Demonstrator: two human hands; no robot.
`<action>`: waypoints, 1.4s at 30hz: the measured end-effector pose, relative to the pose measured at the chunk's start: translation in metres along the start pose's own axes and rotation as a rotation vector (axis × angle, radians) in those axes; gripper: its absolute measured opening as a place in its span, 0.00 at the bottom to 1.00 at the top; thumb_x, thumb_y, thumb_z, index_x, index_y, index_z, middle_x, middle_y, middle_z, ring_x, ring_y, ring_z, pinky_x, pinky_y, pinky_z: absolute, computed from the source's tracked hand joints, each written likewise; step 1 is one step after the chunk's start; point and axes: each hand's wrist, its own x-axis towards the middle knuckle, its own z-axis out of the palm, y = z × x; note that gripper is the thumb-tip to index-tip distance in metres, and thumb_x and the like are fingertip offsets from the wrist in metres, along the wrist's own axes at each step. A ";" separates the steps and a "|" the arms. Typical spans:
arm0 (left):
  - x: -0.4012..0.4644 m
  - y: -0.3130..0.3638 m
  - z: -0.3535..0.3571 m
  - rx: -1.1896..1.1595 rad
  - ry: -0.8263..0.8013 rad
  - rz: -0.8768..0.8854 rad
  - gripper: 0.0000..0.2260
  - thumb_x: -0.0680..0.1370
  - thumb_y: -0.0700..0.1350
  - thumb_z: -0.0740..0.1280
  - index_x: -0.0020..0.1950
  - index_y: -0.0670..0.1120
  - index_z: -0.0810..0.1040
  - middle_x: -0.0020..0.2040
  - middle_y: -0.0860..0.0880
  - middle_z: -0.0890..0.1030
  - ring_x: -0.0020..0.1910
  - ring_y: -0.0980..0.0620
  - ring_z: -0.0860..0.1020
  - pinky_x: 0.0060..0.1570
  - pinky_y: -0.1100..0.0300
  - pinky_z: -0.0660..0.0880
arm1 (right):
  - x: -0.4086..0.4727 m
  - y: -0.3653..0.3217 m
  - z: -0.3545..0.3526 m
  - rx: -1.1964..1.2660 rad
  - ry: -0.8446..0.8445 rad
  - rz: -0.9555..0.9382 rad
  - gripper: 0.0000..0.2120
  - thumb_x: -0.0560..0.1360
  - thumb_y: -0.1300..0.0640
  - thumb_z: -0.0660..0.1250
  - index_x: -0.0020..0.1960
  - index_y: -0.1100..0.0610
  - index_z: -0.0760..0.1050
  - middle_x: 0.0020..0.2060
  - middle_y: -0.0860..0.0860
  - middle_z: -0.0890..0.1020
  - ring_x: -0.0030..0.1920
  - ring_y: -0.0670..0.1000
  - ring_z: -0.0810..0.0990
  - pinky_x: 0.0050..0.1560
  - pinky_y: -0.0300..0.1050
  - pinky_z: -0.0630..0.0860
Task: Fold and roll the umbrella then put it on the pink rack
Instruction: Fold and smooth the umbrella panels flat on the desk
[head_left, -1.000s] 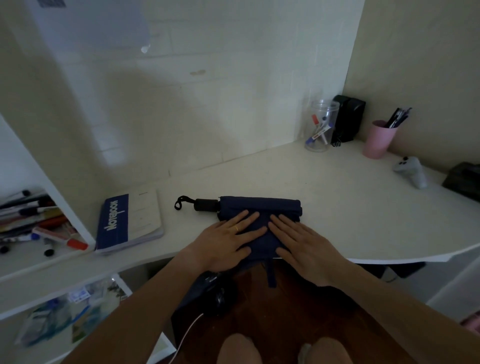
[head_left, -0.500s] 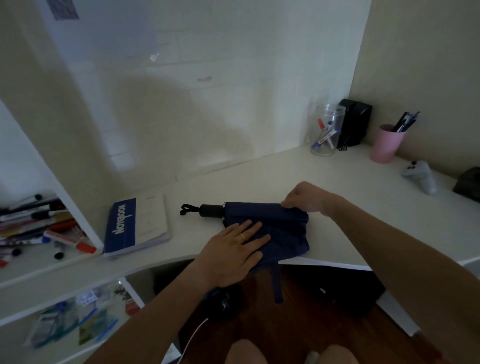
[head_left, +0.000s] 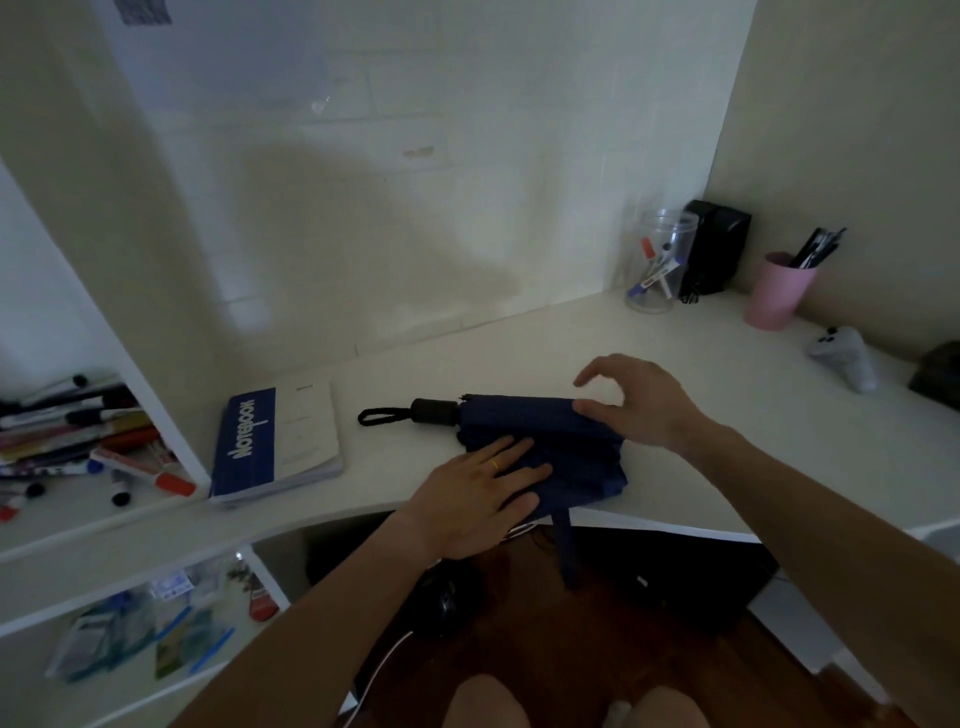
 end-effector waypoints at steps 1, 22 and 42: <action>0.001 0.000 -0.003 -0.020 -0.018 -0.001 0.24 0.84 0.62 0.44 0.81 0.62 0.56 0.83 0.54 0.51 0.82 0.55 0.48 0.80 0.52 0.54 | -0.006 -0.006 0.003 -0.136 0.056 -0.143 0.10 0.77 0.48 0.69 0.57 0.48 0.80 0.55 0.46 0.83 0.57 0.50 0.79 0.59 0.49 0.76; 0.029 0.004 0.007 0.059 0.033 -0.091 0.33 0.78 0.65 0.35 0.82 0.59 0.49 0.83 0.55 0.48 0.82 0.53 0.47 0.79 0.52 0.51 | -0.053 0.001 0.061 -0.286 -0.137 -0.194 0.28 0.84 0.43 0.46 0.80 0.56 0.60 0.79 0.49 0.61 0.81 0.52 0.55 0.78 0.45 0.56; 0.053 0.022 -0.037 0.132 0.395 -0.034 0.20 0.84 0.57 0.54 0.57 0.49 0.81 0.56 0.48 0.81 0.54 0.48 0.78 0.54 0.52 0.75 | -0.055 0.019 0.037 -0.388 -0.386 -0.131 0.34 0.80 0.34 0.41 0.82 0.48 0.44 0.80 0.42 0.45 0.79 0.42 0.36 0.78 0.40 0.39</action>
